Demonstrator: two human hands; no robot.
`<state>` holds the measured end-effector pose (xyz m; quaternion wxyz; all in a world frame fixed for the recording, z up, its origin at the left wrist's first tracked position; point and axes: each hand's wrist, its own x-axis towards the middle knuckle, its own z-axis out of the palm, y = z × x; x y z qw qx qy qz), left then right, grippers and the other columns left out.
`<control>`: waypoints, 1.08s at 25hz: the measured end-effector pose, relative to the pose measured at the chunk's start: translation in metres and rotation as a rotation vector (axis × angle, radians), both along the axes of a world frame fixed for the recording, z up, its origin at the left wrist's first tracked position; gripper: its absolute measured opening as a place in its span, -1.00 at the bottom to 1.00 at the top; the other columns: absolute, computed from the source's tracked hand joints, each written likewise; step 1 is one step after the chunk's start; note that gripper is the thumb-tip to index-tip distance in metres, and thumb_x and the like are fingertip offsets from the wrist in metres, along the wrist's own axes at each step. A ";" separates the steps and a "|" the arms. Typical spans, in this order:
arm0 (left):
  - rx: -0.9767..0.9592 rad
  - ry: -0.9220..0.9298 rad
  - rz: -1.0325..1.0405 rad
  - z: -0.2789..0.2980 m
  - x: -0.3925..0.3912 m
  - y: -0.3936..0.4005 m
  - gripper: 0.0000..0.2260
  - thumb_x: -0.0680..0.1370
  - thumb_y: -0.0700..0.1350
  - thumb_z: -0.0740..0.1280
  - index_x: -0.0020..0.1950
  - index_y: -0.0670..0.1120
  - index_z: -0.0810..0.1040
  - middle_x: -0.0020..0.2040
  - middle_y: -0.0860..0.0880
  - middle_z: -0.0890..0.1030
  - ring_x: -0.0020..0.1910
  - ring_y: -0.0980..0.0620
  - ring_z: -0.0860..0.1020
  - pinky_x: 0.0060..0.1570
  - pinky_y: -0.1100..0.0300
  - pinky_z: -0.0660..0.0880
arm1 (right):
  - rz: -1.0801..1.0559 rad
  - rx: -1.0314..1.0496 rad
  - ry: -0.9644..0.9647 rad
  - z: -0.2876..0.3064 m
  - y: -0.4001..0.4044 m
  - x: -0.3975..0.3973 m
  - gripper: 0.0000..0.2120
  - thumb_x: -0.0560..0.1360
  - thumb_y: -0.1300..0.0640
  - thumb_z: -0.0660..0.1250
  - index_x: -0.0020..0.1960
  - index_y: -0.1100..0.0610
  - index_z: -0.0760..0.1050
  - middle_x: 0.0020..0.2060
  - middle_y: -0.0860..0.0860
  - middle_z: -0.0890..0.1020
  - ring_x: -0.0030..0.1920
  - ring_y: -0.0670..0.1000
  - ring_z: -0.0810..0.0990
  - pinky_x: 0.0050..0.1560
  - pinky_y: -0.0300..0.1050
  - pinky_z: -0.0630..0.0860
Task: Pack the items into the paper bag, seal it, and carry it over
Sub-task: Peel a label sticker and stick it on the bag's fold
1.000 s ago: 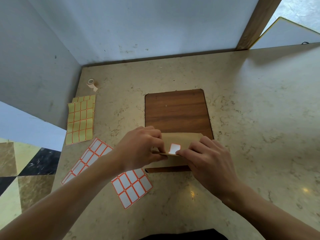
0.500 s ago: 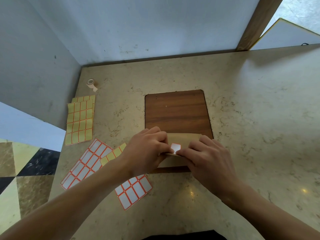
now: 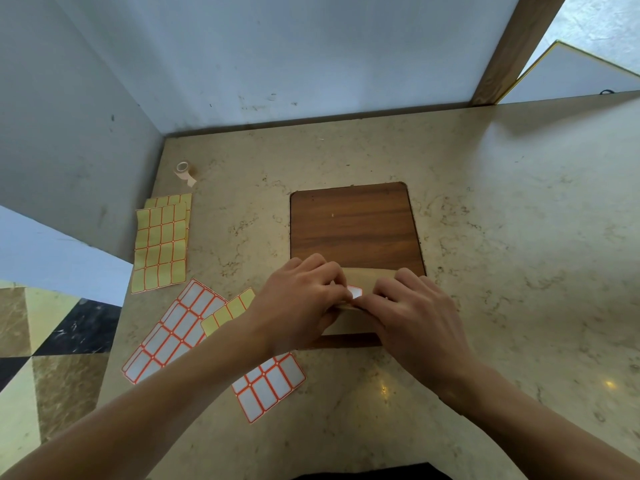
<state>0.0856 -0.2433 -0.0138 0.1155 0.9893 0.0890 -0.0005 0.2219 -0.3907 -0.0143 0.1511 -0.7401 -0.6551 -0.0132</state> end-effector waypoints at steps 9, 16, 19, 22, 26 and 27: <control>0.048 0.227 0.019 -0.005 0.005 0.010 -0.56 0.58 0.14 0.20 0.46 0.26 0.21 0.40 -0.01 0.29 0.32 -0.07 0.15 0.23 -0.02 0.28 | 0.020 0.016 0.008 -0.005 -0.002 0.002 -0.89 0.44 0.15 0.43 -0.04 0.06 0.65 -0.22 -0.01 0.64 -0.23 0.05 0.52 -0.30 -0.11 0.39; 0.006 0.076 0.073 0.003 -0.005 0.011 -0.77 0.56 0.09 0.28 0.18 0.15 0.60 0.32 0.04 0.47 0.31 -0.01 0.28 0.18 0.02 0.35 | 0.027 -0.027 0.071 -0.003 0.003 0.005 -0.87 0.43 0.13 0.44 -0.03 -0.02 0.61 -0.24 -0.09 0.68 -0.21 0.00 0.63 -0.19 -0.20 0.29; 0.029 0.011 0.062 0.004 -0.009 0.008 -0.84 0.52 0.03 0.37 0.08 0.11 0.65 0.25 0.02 0.54 0.28 -0.03 0.38 0.14 0.00 0.41 | 0.036 -0.068 0.078 -0.005 0.003 0.005 -0.84 0.47 0.15 0.37 0.02 -0.04 0.54 -0.21 -0.10 0.68 -0.19 -0.02 0.63 -0.16 -0.17 0.34; 0.032 -0.065 0.055 0.004 -0.011 0.006 -0.87 0.48 -0.01 0.44 0.01 0.07 0.68 0.17 0.01 0.60 0.21 -0.05 0.47 0.08 0.01 0.44 | 0.063 -0.072 0.065 -0.005 0.001 0.006 -0.85 0.49 0.15 0.34 0.04 -0.03 0.54 -0.21 -0.09 0.69 -0.19 -0.02 0.63 -0.14 -0.12 0.43; 0.005 -0.132 0.077 0.003 -0.015 0.005 -0.87 0.46 -0.02 0.46 -0.01 0.03 0.68 0.03 0.03 0.64 0.05 -0.01 0.53 -0.04 0.13 0.39 | 0.063 0.021 0.087 0.001 -0.002 0.011 -0.86 0.42 0.13 0.46 -0.03 0.00 0.62 -0.24 -0.07 0.71 -0.21 -0.02 0.65 -0.21 -0.13 0.46; 0.008 -0.139 0.085 0.003 -0.018 0.006 -0.87 0.46 -0.02 0.46 -0.01 0.02 0.67 0.01 0.03 0.65 0.02 -0.01 0.53 -0.06 0.16 0.37 | 0.061 0.033 0.089 0.001 -0.003 0.012 -0.86 0.41 0.12 0.47 -0.03 -0.01 0.63 -0.22 -0.07 0.71 -0.20 -0.02 0.65 -0.21 -0.14 0.46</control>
